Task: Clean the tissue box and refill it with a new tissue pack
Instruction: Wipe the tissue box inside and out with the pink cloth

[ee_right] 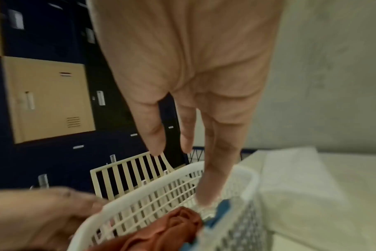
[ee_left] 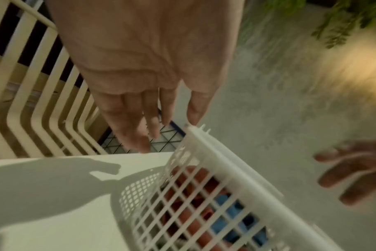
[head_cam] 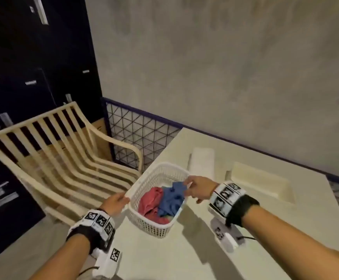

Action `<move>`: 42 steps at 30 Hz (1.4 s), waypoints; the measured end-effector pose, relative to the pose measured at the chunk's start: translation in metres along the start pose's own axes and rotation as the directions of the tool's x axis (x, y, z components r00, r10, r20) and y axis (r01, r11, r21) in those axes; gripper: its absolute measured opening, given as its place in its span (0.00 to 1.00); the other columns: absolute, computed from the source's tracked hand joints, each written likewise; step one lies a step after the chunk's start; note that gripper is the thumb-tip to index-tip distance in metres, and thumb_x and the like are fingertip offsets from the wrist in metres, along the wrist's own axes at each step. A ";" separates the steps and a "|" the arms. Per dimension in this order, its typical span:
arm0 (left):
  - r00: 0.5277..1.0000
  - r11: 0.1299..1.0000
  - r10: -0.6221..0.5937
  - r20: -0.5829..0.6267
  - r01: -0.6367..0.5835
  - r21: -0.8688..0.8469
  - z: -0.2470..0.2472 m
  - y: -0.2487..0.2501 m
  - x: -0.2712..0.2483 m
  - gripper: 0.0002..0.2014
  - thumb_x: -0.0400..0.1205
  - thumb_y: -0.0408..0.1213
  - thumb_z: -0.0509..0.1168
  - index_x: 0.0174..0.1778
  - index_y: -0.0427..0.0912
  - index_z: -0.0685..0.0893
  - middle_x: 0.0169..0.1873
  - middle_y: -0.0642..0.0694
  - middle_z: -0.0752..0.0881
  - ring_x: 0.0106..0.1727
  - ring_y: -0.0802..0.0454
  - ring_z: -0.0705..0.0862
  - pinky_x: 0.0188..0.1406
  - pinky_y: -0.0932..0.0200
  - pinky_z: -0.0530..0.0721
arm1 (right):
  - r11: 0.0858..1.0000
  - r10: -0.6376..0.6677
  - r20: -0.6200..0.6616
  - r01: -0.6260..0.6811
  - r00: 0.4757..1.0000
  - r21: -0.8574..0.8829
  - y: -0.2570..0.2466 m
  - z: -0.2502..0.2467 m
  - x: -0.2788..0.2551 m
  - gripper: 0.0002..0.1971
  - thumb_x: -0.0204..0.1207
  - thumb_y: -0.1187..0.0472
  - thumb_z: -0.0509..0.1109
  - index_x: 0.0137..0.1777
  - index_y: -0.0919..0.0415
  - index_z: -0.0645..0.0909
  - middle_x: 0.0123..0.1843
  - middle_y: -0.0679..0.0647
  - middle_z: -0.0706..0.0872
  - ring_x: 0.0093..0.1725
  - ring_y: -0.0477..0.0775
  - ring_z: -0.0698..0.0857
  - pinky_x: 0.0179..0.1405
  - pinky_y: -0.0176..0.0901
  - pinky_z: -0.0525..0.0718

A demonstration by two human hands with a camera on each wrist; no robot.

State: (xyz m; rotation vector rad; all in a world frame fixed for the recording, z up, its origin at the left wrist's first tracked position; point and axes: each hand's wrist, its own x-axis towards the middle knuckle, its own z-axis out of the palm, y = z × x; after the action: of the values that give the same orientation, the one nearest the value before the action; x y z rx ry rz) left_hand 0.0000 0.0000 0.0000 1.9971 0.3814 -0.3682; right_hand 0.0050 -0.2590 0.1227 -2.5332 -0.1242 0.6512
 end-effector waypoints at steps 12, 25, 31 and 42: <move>0.994 0.924 -0.078 0.079 0.101 -0.369 0.020 -0.019 -0.005 0.10 0.84 0.45 0.56 0.54 0.46 0.78 0.48 0.41 0.80 0.50 0.44 0.80 0.45 0.55 0.81 | 0.677 -0.071 0.320 0.281 0.945 -0.681 -0.073 0.070 0.087 0.31 0.79 0.52 0.62 0.80 0.57 0.56 0.83 0.59 0.58 0.79 0.62 0.61 0.78 0.55 0.61; 0.996 0.995 0.081 -0.035 -0.082 -0.052 0.014 -0.004 -0.026 0.17 0.85 0.41 0.52 0.69 0.42 0.73 0.60 0.40 0.81 0.54 0.50 0.78 0.56 0.59 0.74 | 1.000 0.005 0.156 -0.005 0.988 -0.002 -0.079 0.007 0.055 0.05 0.71 0.64 0.68 0.37 0.65 0.79 0.23 0.54 0.83 0.23 0.48 0.79 0.33 0.39 0.84; 0.860 0.854 0.502 0.094 -0.510 0.104 0.011 0.088 -0.054 0.31 0.76 0.45 0.68 0.74 0.53 0.65 0.66 0.57 0.72 0.66 0.57 0.73 0.67 0.56 0.72 | 0.782 -0.083 -0.136 0.149 0.987 0.605 -0.056 -0.060 -0.033 0.05 0.70 0.70 0.60 0.37 0.62 0.75 0.32 0.54 0.75 0.31 0.48 0.72 0.28 0.37 0.69; 0.648 0.764 0.643 0.409 -0.580 -0.282 0.132 0.226 -0.103 0.08 0.82 0.33 0.60 0.45 0.51 0.82 0.43 0.51 0.85 0.47 0.55 0.81 0.52 0.61 0.79 | 0.697 0.421 -0.631 0.213 0.652 0.685 0.112 -0.094 -0.197 0.11 0.75 0.68 0.60 0.49 0.67 0.83 0.36 0.66 0.84 0.22 0.53 0.80 0.17 0.37 0.75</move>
State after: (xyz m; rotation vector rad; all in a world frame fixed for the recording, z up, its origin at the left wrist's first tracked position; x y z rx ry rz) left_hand -0.0099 -0.2260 0.1670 1.6993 -0.5888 -0.3758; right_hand -0.1288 -0.4403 0.2204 -1.8086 0.5159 -0.3601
